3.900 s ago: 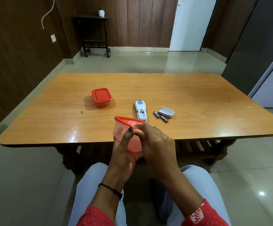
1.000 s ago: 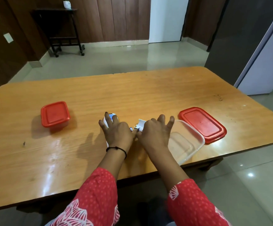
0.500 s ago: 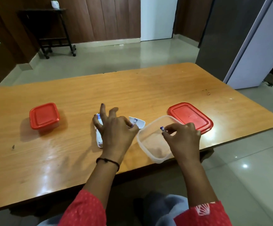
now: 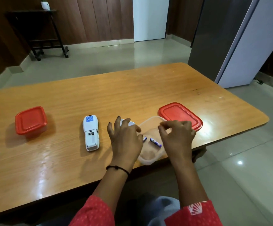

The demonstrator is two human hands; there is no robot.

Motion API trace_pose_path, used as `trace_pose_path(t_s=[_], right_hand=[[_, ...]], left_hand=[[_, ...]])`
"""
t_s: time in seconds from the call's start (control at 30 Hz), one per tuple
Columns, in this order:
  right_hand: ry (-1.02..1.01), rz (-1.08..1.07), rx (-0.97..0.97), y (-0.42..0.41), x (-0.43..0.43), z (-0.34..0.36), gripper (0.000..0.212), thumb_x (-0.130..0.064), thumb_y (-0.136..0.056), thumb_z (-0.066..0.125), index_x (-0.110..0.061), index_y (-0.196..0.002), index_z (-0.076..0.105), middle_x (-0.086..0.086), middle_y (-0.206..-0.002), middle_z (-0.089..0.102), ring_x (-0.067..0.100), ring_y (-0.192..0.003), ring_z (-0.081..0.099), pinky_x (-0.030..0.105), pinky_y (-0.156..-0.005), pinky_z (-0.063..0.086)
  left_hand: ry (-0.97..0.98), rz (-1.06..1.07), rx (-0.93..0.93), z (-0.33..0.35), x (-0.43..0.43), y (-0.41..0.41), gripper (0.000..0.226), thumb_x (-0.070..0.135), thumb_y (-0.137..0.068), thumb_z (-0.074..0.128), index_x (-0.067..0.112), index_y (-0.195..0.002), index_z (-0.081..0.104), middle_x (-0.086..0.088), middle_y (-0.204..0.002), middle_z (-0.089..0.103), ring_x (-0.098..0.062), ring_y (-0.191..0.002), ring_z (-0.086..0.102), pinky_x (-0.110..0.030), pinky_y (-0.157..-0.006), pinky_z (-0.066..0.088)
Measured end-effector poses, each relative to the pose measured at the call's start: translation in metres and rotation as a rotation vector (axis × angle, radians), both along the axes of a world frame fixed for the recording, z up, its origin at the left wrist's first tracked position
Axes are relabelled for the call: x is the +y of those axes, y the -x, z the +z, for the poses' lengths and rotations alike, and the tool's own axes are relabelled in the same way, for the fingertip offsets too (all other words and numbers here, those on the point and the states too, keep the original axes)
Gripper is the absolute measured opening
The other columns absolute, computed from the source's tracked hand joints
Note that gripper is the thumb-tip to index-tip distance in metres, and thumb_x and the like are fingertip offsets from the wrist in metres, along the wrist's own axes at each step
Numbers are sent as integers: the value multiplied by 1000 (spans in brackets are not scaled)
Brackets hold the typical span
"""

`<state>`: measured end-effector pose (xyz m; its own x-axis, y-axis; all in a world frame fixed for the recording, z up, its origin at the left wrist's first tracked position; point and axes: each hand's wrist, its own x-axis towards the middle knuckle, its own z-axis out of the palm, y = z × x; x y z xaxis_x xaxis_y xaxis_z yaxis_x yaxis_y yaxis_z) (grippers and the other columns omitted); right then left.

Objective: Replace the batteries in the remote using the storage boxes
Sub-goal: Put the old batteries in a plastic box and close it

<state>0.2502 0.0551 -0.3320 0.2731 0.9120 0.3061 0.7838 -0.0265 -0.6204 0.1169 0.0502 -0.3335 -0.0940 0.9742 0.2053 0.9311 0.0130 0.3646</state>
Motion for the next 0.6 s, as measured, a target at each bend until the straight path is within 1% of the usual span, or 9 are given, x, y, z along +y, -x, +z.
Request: trace_pose_path(t_s=[0.07, 0.1, 0.13, 0.2, 0.27, 0.3, 0.4, 0.5, 0.6], right_hand=[[-102, -78, 142, -15, 1, -1, 17, -20, -86, 61, -20, -98, 73, 0, -99, 71, 24, -108, 44, 38, -90, 34], [-95, -111, 184, -22, 2, -3, 20, -15, -86, 59, -18, -101, 72, 3, -102, 70, 25, -111, 44, 41, -93, 38], [-63, -138, 218, -28, 2, -7, 24, -12, -87, 57, -17, -106, 70, 6, -108, 68, 25, -116, 44, 45, -95, 40], [10, -160, 269, -38, 2, -16, 31, -11, -88, 56, -17, -118, 64, 9, -119, 61, 26, -124, 41, 49, -99, 40], [55, -137, 249, -46, 3, -27, 38, -13, -87, 61, -17, -124, 59, 10, -125, 59, 28, -125, 41, 51, -100, 38], [73, -127, 214, -49, 4, -31, 40, -15, -85, 64, -17, -125, 59, 10, -126, 59, 29, -124, 42, 51, -101, 38], [131, -145, 94, -50, 5, -36, 34, -24, -82, 67, -18, -115, 66, 7, -124, 60, 32, -119, 42, 48, -101, 36], [147, -195, 43, -45, 7, -34, 22, -22, -83, 66, -17, -103, 72, 9, -120, 58, 32, -116, 39, 47, -99, 37], [136, -230, 15, -39, 8, -36, 21, -16, -85, 65, -14, -104, 72, 11, -119, 58, 33, -120, 37, 48, -99, 37]], left_hand=[[-91, 4, -304, 0, -7, 8, 27, 15, -85, 57, 20, -110, 66, 1, -129, 57, -19, -128, 45, -30, -105, 31], [-85, 17, -428, -1, -11, 11, 30, 12, -85, 57, 17, -115, 63, 1, -125, 59, -17, -119, 52, -25, -96, 36], [-65, 34, -488, -2, -15, 15, 32, 12, -86, 58, 16, -118, 61, 1, -122, 61, -17, -113, 56, -24, -91, 39], [-18, 63, -524, -6, -18, 22, 31, 15, -86, 60, 15, -117, 61, 2, -114, 65, -17, -104, 61, -25, -84, 44], [27, 80, -576, -8, -20, 26, 23, 18, -86, 60, 18, -109, 65, 5, -98, 68, -15, -90, 63, -23, -72, 45], [45, 93, -603, -8, -21, 27, 20, 19, -86, 61, 18, -105, 67, 7, -89, 66, -13, -82, 62, -22, -67, 45], [148, 141, -718, -8, -27, 30, 16, 25, -88, 60, 19, -101, 68, 2, -73, 62, -16, -59, 61, -35, -60, 54], [267, 153, -846, -6, -36, 28, 20, 26, -92, 56, 19, -110, 62, -8, -72, 64, -15, -55, 62, -31, -54, 57], [308, 156, -922, -2, -40, 27, 22, 23, -92, 55, 18, -113, 60, -13, -69, 67, -17, -54, 64, -30, -50, 56]])
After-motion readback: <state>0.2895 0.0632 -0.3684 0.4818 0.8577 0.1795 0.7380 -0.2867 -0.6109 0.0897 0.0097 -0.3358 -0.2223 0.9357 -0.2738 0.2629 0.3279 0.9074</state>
